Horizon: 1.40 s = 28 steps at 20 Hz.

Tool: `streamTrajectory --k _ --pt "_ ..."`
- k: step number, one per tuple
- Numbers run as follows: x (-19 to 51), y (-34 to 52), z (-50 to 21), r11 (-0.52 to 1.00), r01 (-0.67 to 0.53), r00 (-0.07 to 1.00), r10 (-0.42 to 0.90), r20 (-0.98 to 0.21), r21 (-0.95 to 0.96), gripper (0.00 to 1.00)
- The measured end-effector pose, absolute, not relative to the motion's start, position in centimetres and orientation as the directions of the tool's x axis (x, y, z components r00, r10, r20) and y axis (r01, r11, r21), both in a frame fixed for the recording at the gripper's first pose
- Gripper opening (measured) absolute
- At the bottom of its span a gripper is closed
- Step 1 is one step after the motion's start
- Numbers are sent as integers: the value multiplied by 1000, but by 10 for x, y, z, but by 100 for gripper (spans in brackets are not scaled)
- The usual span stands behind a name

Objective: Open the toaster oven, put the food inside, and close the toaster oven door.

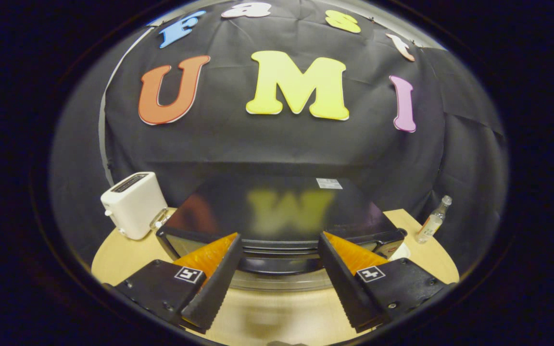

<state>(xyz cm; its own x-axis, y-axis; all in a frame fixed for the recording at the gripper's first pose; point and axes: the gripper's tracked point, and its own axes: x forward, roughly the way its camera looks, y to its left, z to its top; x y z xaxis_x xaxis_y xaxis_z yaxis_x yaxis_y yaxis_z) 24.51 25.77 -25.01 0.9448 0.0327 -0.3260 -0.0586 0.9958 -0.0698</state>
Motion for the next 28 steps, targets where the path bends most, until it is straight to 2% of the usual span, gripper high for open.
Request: streamTrajectory --k 12,22,28 --pt "192 253 -268 996 -72 927 45 -373 -61 100" --pt "130 245 -316 987 -116 882 52 -468 -109 100" --pt "102 240 -357 989 -131 825 68 -562 -74 100"
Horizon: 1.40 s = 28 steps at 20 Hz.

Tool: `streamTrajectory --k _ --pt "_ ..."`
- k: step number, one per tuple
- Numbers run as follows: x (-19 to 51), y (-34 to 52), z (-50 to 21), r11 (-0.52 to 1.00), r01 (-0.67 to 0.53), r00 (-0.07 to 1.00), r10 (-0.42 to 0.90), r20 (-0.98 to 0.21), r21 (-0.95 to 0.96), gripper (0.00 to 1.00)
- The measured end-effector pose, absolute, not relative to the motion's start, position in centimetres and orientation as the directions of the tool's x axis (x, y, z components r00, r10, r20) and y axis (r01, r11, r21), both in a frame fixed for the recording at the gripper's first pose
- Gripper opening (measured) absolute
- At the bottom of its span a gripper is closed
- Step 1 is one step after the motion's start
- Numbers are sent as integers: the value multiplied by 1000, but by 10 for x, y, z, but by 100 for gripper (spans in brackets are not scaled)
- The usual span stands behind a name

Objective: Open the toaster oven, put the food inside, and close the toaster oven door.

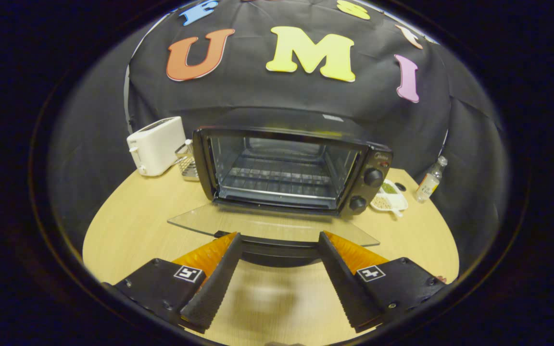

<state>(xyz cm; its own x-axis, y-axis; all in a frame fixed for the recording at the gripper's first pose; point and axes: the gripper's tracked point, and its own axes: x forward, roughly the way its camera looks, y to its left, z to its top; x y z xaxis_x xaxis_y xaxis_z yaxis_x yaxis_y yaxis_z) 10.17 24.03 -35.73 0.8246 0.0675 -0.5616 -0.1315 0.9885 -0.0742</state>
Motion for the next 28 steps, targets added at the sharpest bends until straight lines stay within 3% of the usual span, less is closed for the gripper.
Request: streamTrajectory --k 12,21,28 --pt "87 232 -432 994 -111 692 78 -718 1 100" --pt "86 233 -436 990 -141 691 82 -718 -24 100" --pt "92 184 -377 981 -185 770 110 -628 -55 100"
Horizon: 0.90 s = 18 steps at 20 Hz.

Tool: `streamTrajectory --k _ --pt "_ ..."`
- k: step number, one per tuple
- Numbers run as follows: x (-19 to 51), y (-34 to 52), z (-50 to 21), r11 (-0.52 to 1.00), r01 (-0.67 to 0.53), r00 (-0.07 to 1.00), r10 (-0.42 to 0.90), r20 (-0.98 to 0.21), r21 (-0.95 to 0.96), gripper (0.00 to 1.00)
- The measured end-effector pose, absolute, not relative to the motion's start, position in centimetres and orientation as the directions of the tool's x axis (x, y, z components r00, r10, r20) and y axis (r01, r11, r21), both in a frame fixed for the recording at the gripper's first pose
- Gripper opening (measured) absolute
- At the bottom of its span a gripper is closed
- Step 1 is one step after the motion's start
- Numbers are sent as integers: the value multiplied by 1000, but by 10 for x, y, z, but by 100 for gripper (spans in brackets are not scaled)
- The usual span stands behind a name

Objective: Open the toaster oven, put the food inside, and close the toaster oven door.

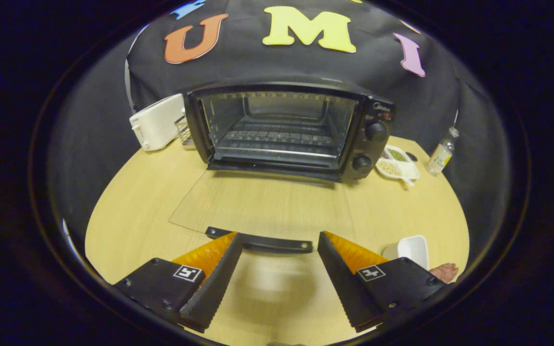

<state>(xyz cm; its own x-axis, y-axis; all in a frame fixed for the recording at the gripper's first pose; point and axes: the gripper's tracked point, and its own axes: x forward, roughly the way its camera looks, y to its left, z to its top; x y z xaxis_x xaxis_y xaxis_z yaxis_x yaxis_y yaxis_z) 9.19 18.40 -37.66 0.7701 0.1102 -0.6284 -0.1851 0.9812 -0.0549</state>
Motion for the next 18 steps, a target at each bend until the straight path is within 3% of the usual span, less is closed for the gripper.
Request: streamTrajectory --k 6,10,14,18 --pt "99 58 -328 984 -139 827 52 -560 -113 100" --pt "84 -29 -333 989 -117 803 39 -594 -93 100" --pt "68 -69 -358 983 -181 749 142 -647 5 100" --pt "42 -71 -392 947 -257 625 314 -715 192 97"
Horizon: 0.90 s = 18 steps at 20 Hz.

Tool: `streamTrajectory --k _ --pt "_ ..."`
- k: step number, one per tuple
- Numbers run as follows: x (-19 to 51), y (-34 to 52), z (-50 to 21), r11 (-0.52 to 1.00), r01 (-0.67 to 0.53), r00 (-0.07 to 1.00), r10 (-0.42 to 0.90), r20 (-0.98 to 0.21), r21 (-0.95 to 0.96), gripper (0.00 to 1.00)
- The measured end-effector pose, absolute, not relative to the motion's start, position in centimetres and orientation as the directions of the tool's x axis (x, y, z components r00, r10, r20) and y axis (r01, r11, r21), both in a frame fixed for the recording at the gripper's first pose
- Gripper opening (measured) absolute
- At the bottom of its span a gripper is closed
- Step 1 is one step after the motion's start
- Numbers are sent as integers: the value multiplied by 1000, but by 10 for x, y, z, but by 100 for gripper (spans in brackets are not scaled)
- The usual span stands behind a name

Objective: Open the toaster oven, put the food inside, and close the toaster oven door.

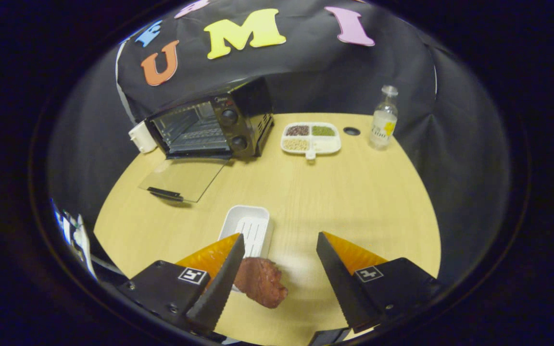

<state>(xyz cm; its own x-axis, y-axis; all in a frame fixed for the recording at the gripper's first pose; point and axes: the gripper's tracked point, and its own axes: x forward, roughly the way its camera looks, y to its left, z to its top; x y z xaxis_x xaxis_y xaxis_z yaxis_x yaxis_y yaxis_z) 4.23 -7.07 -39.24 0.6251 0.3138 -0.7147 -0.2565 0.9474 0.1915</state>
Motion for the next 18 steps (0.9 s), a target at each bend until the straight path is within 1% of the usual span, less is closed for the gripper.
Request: streamTrajectory --k 1,2,4,6,8,10,11,13,15,18 --pt "35 -69 -402 935 -251 589 354 -727 252 91" --pt "29 -65 -409 915 -237 547 404 -734 327 87" --pt "19 -58 -417 867 -180 474 491 -731 465 78" --pt "15 -58 -421 834 -121 442 531 -723 539 69" --pt "13 -56 -416 796 -88 423 574 -701 599 47" --pt "12 -54 -414 777 -88 405 599 -691 623 28" --pt "12 -53 -412 775 -87 400 602 -691 626 23" --pt "11 -51 -407 780 -109 399 602 -691 617 19" --pt "14 -48 -395 777 -125 407 608 -682 617 17" --pt "23 -42 -365 769 -135 458 607 -650 624 17"
